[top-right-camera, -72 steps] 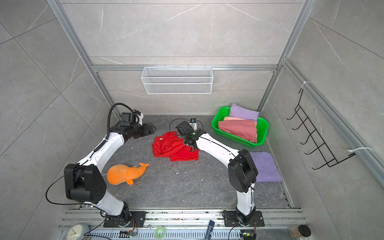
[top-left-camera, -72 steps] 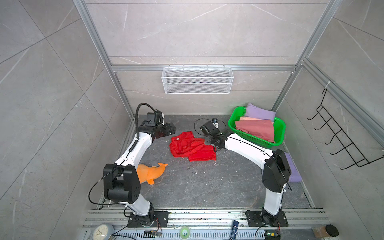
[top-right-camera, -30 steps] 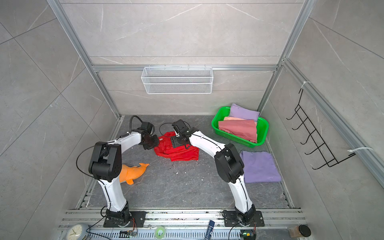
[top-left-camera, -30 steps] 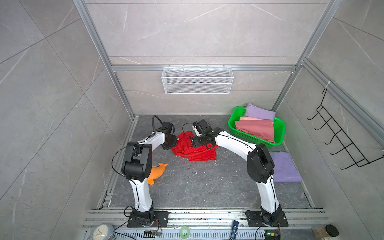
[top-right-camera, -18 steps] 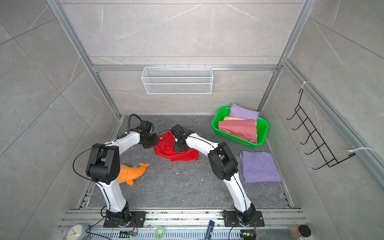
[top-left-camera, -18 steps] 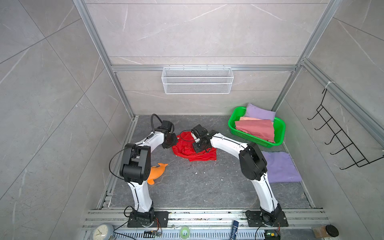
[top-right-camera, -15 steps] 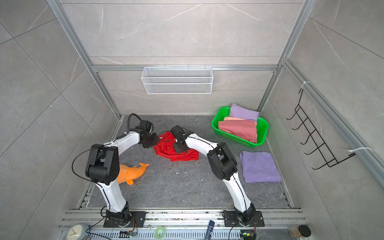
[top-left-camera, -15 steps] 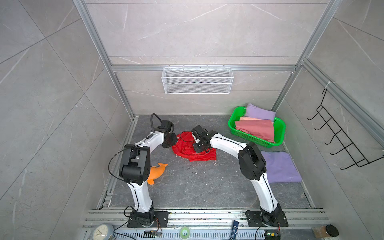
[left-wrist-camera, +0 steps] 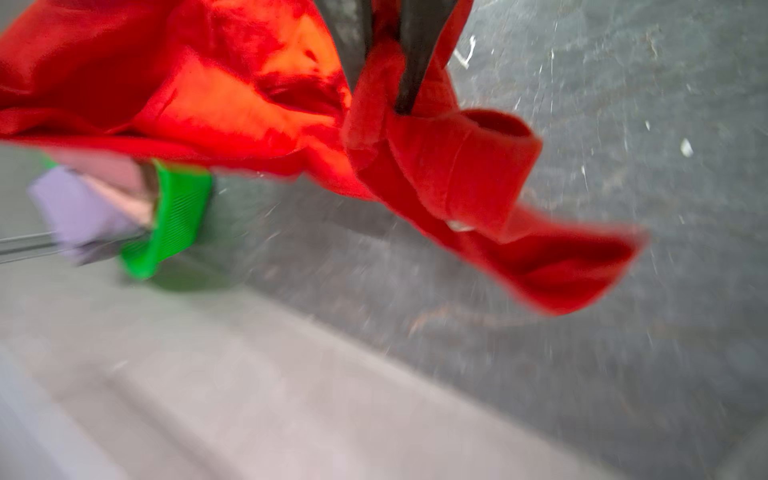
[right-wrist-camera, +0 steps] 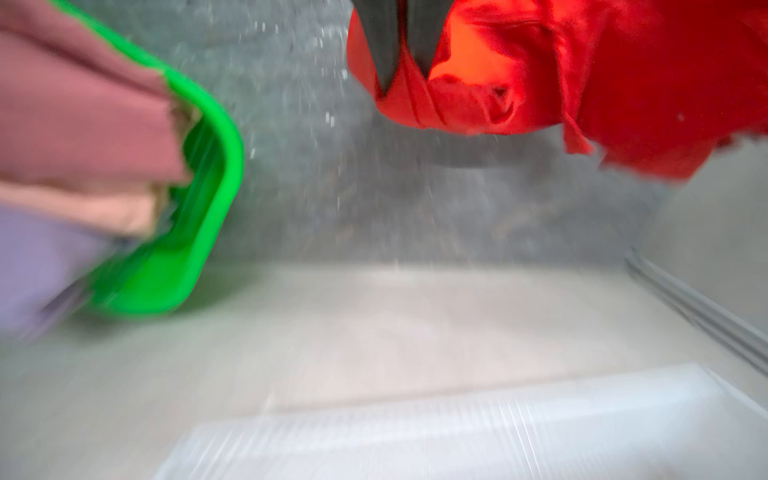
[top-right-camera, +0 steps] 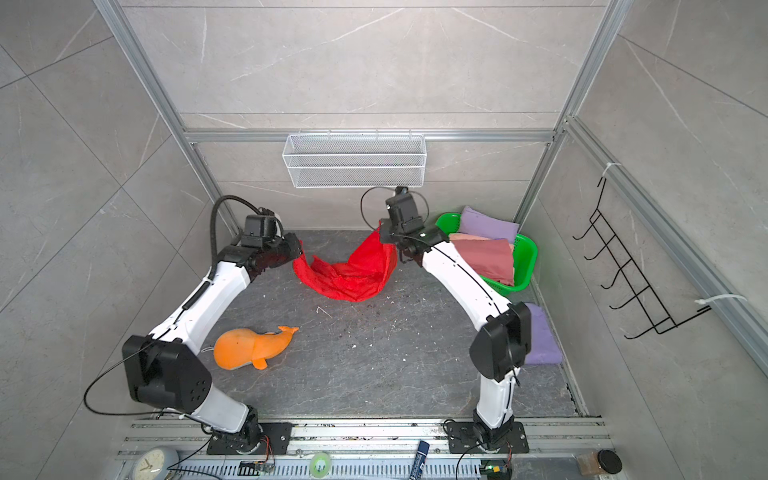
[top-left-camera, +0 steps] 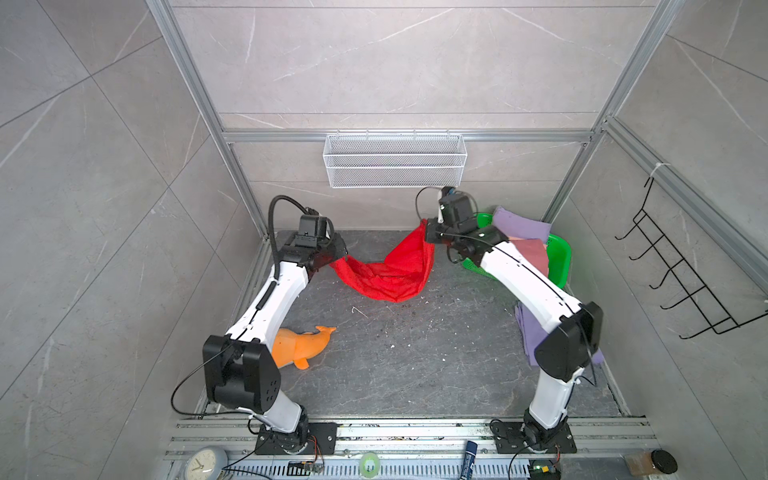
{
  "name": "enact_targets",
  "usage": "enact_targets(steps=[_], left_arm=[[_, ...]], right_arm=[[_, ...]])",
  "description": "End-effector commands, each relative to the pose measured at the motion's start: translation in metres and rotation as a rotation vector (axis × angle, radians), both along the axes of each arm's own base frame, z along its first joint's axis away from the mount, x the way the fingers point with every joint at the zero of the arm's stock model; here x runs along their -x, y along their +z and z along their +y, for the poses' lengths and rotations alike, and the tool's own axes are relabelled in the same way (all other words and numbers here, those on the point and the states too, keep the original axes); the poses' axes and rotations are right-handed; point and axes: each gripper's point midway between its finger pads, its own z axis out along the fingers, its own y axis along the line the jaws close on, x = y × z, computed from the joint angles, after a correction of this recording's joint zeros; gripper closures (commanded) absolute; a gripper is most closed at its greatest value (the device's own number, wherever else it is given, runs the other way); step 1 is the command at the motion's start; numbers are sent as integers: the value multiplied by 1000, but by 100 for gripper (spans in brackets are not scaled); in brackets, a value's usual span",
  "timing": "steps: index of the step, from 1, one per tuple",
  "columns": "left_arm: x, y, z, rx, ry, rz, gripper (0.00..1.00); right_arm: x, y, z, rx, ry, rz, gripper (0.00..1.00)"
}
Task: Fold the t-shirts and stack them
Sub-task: 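Lift and stretch the red t-shirt between both grippers, lay it flat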
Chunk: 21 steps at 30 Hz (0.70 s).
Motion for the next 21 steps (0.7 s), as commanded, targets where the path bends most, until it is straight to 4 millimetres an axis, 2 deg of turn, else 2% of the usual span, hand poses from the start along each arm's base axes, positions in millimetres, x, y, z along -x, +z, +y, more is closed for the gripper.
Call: enact_targets(steps=[1, 2, 4, 6, 9, 11, 12, 13, 15, 17, 21], left_arm=[[12, 77, 16, -29, 28, -225, 93], [17, 82, 20, -38, 39, -247, 93], [29, 80, 30, -64, 74, -280, 93], [38, 63, 38, -71, 108, -266, 93], [53, 13, 47, -45, 170, -162, 88], [67, -37, 54, -17, 236, -46, 65], [74, -58, 57, -19, 261, 11, 55], [83, -81, 62, -11, 302, 86, 43], [95, -109, 70, -31, 357, 179, 26], [102, -119, 74, -51, 380, 232, 20], [95, -107, 73, -114, 330, 220, 15]], right_arm=[[23, 65, -25, -13, -72, -168, 99], [32, 71, -35, -12, -96, -188, 98], [48, 60, -56, 11, -151, -182, 98], [61, 32, -69, 32, -190, -135, 98], [83, -38, -90, 34, -278, 24, 98], [102, -96, -107, 21, -375, 150, 97], [111, -120, -113, 16, -416, 205, 93], [121, -149, -118, 25, -448, 271, 82], [134, -181, -127, 49, -508, 367, 52], [138, -192, -127, 67, -515, 407, 44], [125, -180, -118, 81, -469, 377, 39]])
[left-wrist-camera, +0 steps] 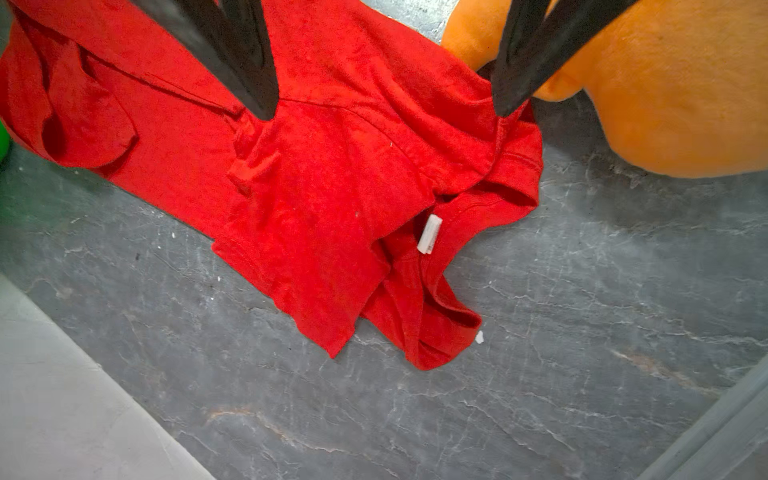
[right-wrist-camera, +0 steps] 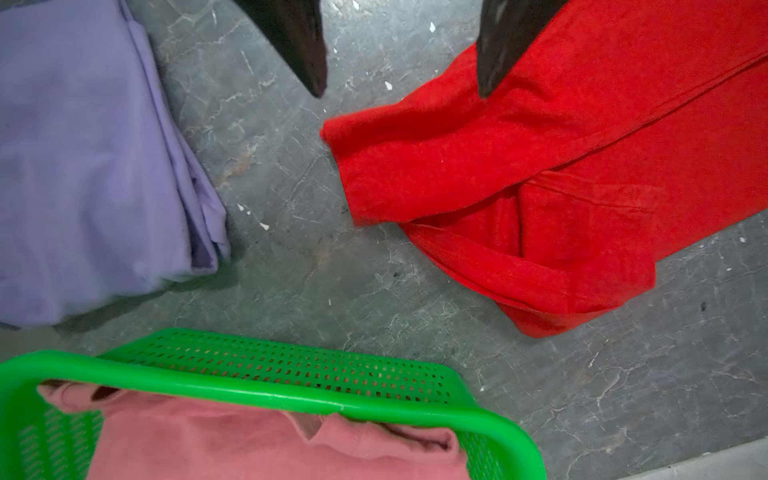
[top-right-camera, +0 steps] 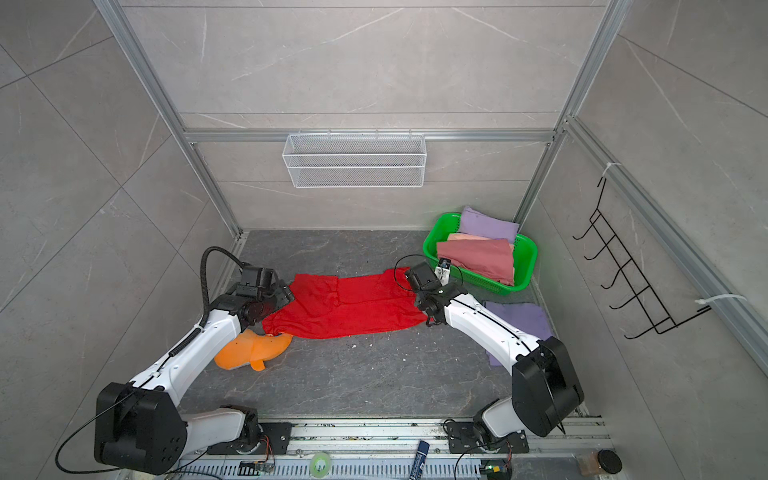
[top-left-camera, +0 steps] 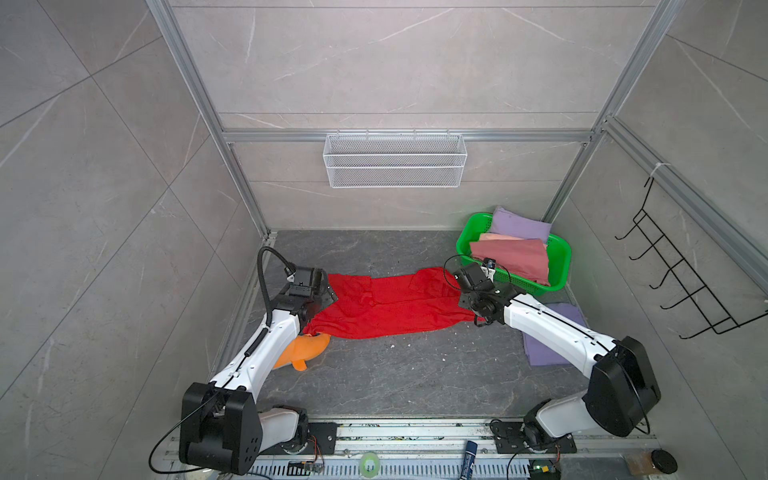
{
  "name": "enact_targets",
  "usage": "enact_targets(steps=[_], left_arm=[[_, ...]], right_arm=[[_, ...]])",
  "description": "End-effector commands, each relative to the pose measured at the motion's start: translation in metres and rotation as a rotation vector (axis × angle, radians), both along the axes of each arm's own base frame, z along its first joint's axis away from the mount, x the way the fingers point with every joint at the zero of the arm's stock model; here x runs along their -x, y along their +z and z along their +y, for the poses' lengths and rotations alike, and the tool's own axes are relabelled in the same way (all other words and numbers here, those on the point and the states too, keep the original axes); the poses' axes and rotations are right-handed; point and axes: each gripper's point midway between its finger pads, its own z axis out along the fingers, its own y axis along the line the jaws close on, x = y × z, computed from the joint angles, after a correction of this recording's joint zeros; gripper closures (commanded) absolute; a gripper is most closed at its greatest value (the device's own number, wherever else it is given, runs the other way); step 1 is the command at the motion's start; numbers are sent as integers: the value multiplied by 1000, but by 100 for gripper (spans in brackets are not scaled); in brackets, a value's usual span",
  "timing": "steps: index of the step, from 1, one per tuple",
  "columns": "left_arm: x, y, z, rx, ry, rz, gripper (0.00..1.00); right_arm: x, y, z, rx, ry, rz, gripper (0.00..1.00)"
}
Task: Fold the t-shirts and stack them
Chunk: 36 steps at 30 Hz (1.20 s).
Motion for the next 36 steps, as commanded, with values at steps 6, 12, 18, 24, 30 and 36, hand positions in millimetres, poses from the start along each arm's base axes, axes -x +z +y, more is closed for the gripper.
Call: enact_targets(steps=[6, 12, 18, 24, 30, 36], left_arm=[[-45, 35, -17, -59, -155, -30, 14], [-82, 0, -36, -54, -275, 88, 17], [-131, -37, -38, -9, -271, 145, 21], [-168, -69, -19, 25, -237, 176, 27], [-188, -92, -18, 20, -253, 225, 30], [-187, -112, -19, 22, -235, 291, 36]], right_arm=[[-46, 33, 30, -12, 71, -90, 35], [-95, 24, 77, -85, 160, -94, 35], [-110, 7, 94, -119, 165, -43, 35], [-99, 4, 82, -98, 132, -16, 35], [-85, 5, 65, -90, 84, -13, 35], [-66, 28, 27, 23, 32, -33, 34]])
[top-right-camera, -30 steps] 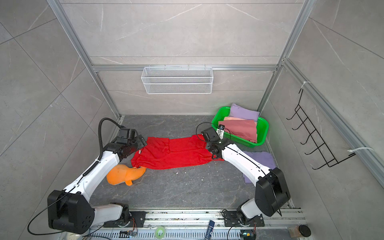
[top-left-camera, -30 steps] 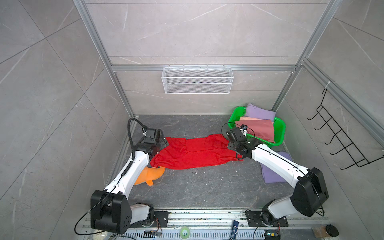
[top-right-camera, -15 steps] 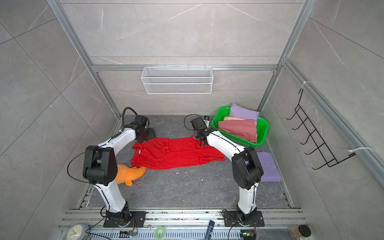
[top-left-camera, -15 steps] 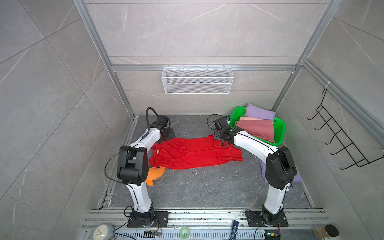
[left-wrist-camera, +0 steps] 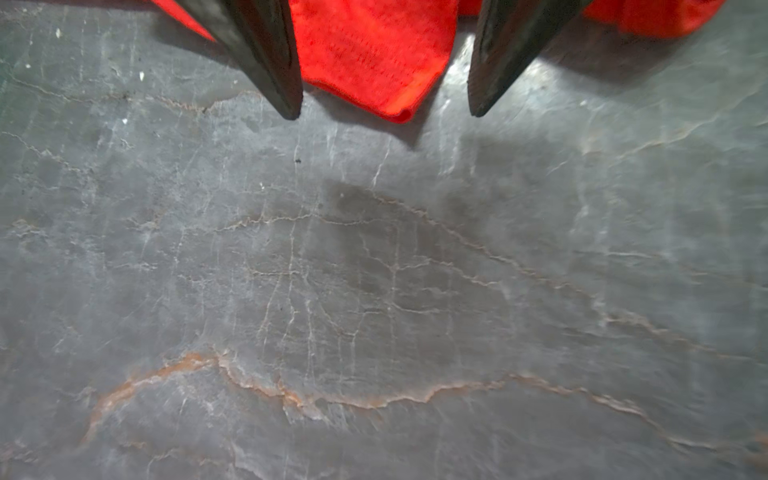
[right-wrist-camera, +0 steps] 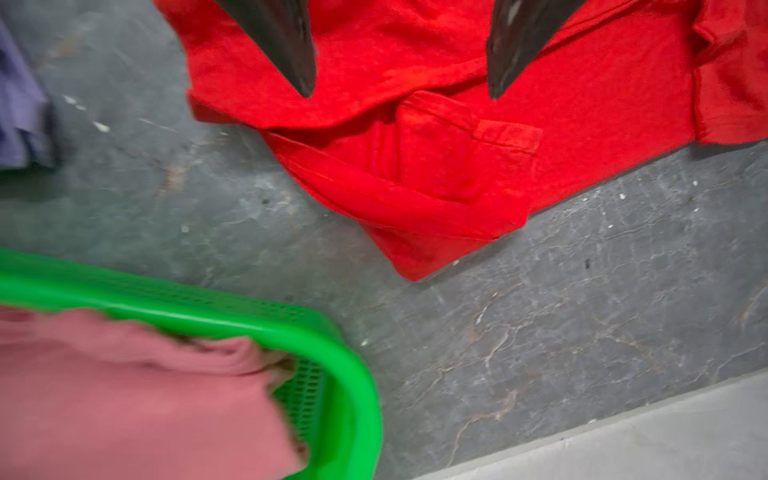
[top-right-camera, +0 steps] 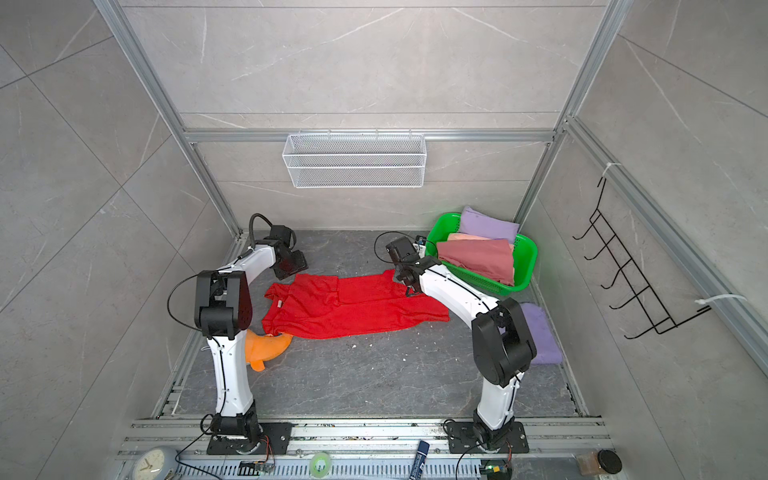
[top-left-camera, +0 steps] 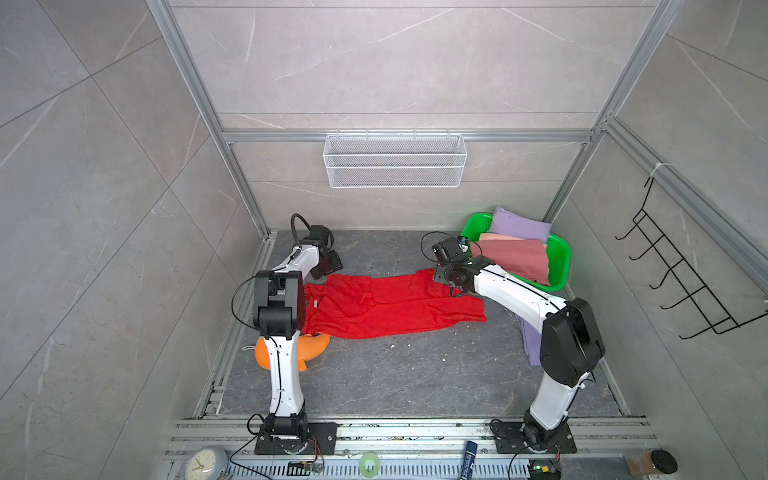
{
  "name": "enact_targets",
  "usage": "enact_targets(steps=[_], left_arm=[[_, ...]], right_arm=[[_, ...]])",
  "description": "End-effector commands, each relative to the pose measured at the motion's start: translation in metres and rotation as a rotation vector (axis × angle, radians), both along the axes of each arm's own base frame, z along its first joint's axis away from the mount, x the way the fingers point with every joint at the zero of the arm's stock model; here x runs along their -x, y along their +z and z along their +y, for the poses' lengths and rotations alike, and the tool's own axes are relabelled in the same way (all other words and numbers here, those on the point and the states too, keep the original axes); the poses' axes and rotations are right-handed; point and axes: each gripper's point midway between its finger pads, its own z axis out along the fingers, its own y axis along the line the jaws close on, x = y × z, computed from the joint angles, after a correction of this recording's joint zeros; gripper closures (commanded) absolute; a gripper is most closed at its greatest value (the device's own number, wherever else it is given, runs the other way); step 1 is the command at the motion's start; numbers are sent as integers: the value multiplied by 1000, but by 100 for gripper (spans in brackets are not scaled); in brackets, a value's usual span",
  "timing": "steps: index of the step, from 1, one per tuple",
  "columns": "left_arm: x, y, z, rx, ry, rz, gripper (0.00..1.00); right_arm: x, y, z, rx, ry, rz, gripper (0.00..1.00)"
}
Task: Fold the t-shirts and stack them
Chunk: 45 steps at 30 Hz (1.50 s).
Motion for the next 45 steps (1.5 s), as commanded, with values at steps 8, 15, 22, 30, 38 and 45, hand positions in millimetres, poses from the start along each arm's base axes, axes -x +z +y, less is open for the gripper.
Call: enact_targets(steps=[8, 15, 22, 30, 38, 45], left_arm=[[23, -28, -5, -81, 1, 135, 48], [18, -18, -20, -39, -13, 101, 85], [3, 71, -27, 13, -25, -128, 100], [31, 162, -26, 48, -45, -324, 100], [63, 177, -37, 97, -99, -353, 100], [76, 182, -41, 95, -117, -365, 100]], right_arm=[[42, 39, -75, 103, -169, -69, 32], [40, 26, -68, 65, -128, -29, 31], [30, -15, -47, 15, -74, 58, 31], [24, -45, -91, -122, -282, 110, 31], [33, -78, -94, -387, -468, 224, 33], [37, -91, -83, -485, -539, 272, 35]])
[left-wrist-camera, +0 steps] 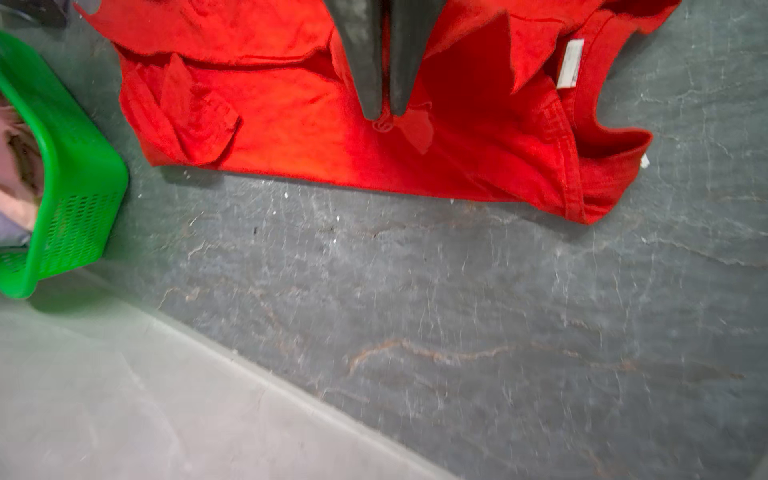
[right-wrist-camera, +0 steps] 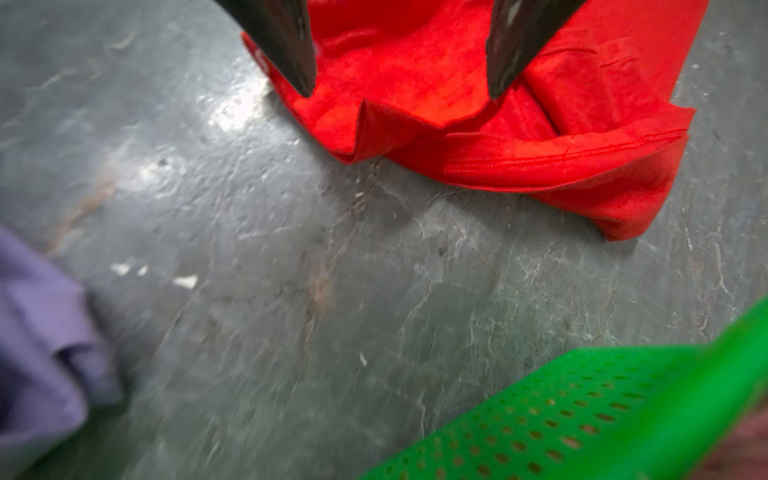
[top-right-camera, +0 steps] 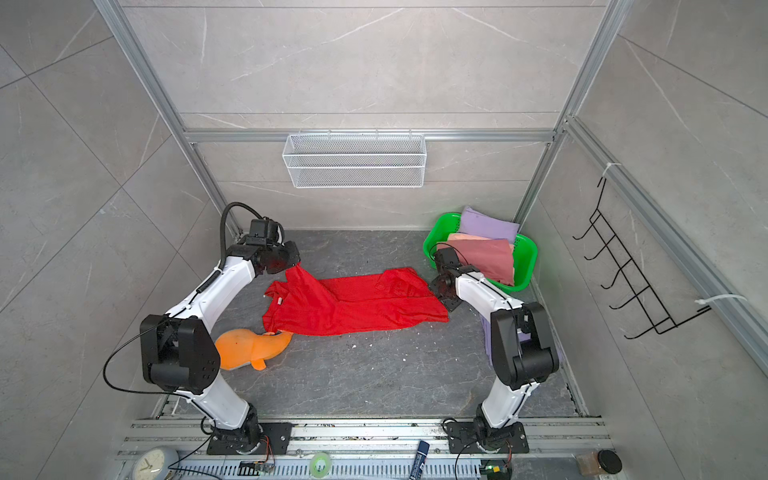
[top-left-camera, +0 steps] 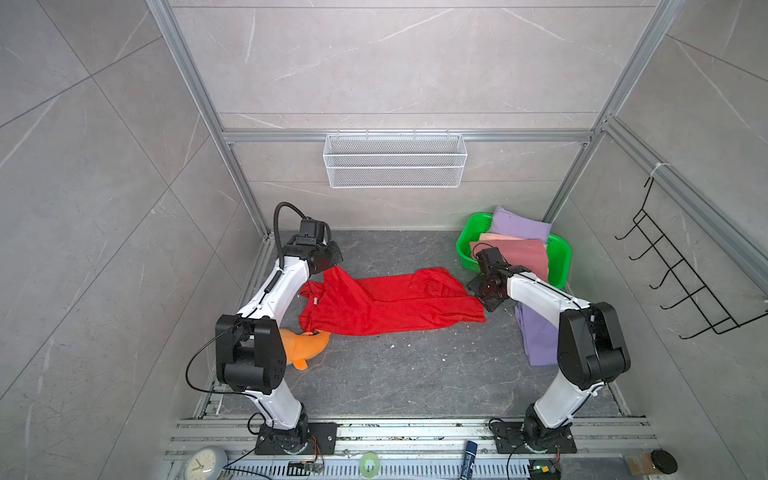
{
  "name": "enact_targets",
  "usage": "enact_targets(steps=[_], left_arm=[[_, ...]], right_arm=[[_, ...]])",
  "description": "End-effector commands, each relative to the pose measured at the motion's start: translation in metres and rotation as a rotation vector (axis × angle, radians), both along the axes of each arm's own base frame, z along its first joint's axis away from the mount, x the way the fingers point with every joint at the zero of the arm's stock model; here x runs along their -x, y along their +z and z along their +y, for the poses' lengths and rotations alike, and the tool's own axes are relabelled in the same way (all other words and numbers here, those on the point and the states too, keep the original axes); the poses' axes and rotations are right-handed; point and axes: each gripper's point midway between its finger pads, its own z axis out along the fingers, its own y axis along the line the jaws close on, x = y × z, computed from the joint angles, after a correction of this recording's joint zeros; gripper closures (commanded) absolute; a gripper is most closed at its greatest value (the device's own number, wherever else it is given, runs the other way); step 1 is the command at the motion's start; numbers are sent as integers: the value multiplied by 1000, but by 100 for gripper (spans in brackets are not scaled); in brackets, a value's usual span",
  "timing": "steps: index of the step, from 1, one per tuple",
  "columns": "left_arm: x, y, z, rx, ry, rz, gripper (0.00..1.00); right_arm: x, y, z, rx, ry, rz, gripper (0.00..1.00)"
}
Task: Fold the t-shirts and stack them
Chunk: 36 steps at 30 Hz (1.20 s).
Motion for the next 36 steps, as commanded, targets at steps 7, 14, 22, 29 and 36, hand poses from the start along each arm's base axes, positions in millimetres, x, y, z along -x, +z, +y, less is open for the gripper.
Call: enact_targets(steps=[7, 14, 22, 29, 36], left_arm=[[11, 47, -5, 2, -37, -119, 100], [22, 66, -1, -11, -37, -167, 100], [36, 73, 9, -41, -14, -191, 100], [48, 68, 13, -43, 1, -186, 100], [55, 72, 15, -60, -6, -188, 100]], right_arm=[[-5, -29, 7, -49, -82, 63, 39], [-3, -50, -3, 0, -141, 118, 46], [-2, -54, -8, 16, -172, 113, 83], [1, -20, -17, 59, -143, 43, 98], [-3, 30, -22, 103, -68, -50, 98]])
